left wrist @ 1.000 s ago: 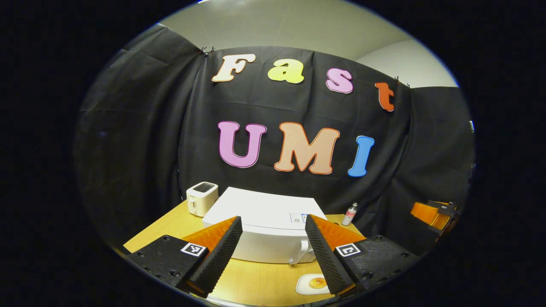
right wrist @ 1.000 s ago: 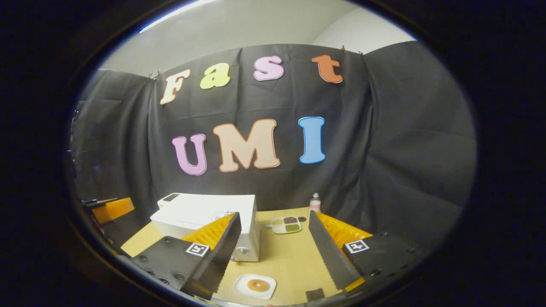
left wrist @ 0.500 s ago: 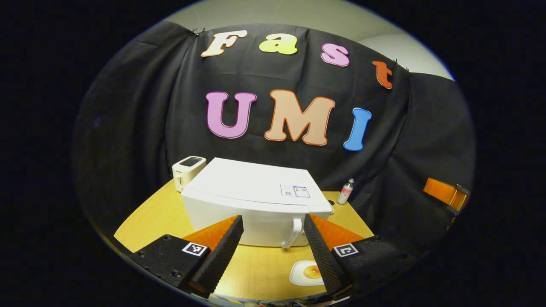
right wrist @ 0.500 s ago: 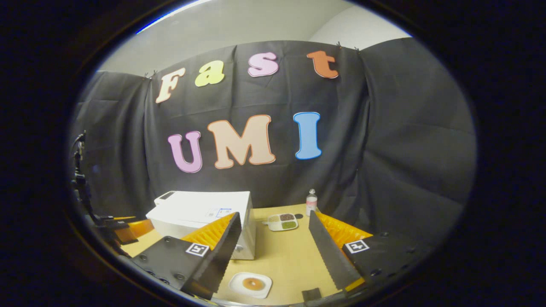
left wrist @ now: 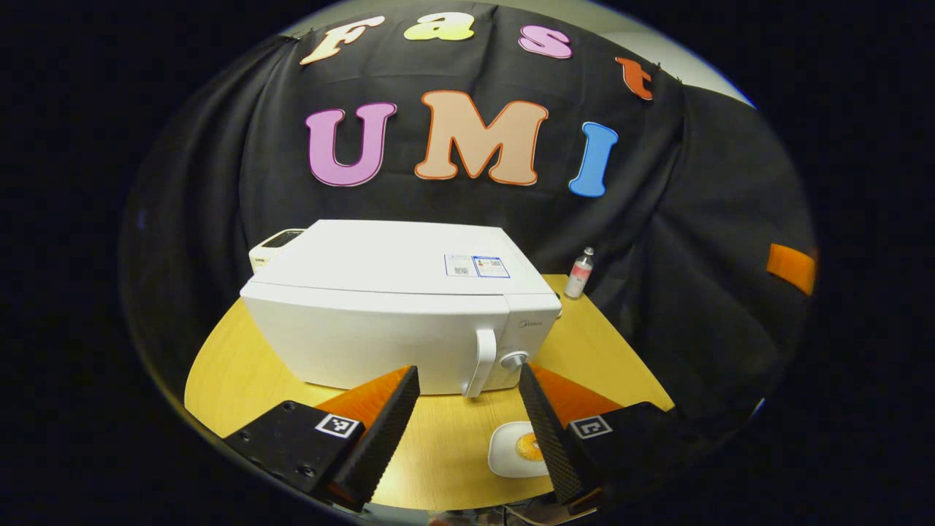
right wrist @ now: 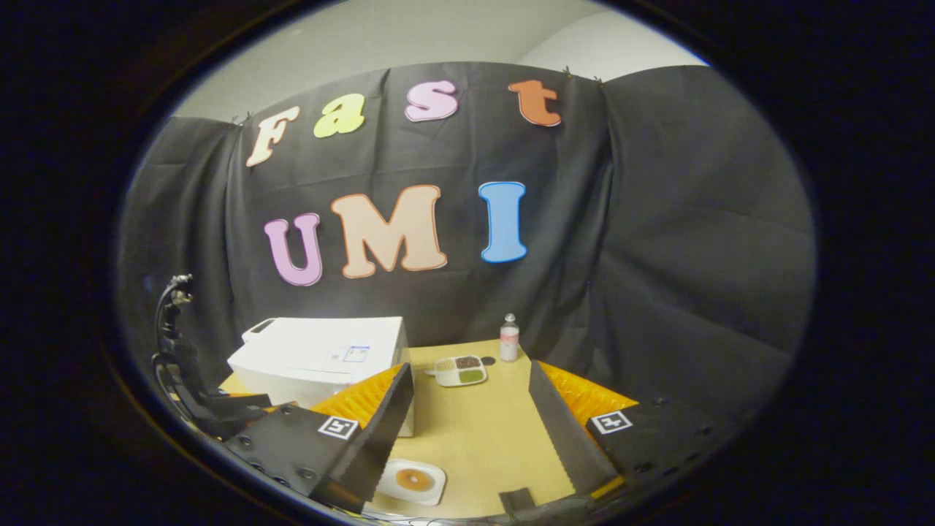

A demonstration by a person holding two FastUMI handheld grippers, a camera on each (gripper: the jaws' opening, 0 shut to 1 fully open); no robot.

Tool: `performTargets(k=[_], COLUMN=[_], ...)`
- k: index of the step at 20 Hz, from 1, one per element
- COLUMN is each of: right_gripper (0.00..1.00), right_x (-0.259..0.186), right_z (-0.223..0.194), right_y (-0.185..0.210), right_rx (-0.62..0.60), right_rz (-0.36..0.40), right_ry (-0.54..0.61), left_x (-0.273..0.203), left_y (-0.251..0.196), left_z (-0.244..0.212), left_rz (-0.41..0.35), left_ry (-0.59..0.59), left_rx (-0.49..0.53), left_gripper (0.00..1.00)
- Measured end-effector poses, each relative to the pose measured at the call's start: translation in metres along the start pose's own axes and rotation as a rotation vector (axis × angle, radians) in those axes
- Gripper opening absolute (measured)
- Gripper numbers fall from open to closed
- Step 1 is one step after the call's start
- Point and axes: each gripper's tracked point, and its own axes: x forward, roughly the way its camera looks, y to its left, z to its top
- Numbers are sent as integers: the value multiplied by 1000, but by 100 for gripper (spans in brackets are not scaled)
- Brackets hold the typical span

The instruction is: Open the microwave oven with the left hand, put the food in, and close the microwave oven.

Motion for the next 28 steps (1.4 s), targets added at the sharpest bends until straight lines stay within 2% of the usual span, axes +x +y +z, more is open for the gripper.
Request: performTargets(k=[4, 7, 9, 10, 15, 16, 18, 19, 20, 21, 25, 28], right_gripper=[92, 92, 92, 99, 99, 99, 99, 99, 99, 99, 99, 99], right_x=[-5, -9, -11, -13, -21, -23, -26, -27, -28, -29, -32, -34], right_z=[-5, -11, -13, -14, -21, -23, -25, -27, -27, -28, -28, -35], right_y=[-6, -9, -12, -13, -20, -22, -24, -25, -26, -28, -33, -37], right_rx=[17, 34, 42, 45, 50, 50, 52, 53, 56, 59, 61, 57], right_rz=[-31, -53, -67, -75, -109, -116, -129, -135, -140, -145, -168, -187], right_ry=[3, 14, 15, 18, 31, 38, 48, 53, 58, 64, 69, 82], left_x=[25, 43, 56, 61, 89, 95, 105, 109, 114, 117, 140, 149], left_y=[-4, -3, 0, -1, -5, -4, -3, -4, -4, -4, -2, -3], left_z=[-29, -46, -56, -60, -76, -79, -82, -85, -87, -90, -96, -97], left_rz=[-10, -11, -9, -14, -34, -33, -31, -32, -33, -35, -31, -36], left_ry=[69, 86, 95, 97, 95, 99, 102, 103, 107, 115, 118, 122], left_rx=[25, 34, 38, 36, 28, 34, 34, 28, 21, 17, 53, 44], left_gripper=[86, 86, 82, 82, 78, 84, 82, 76, 81, 76, 74, 69])
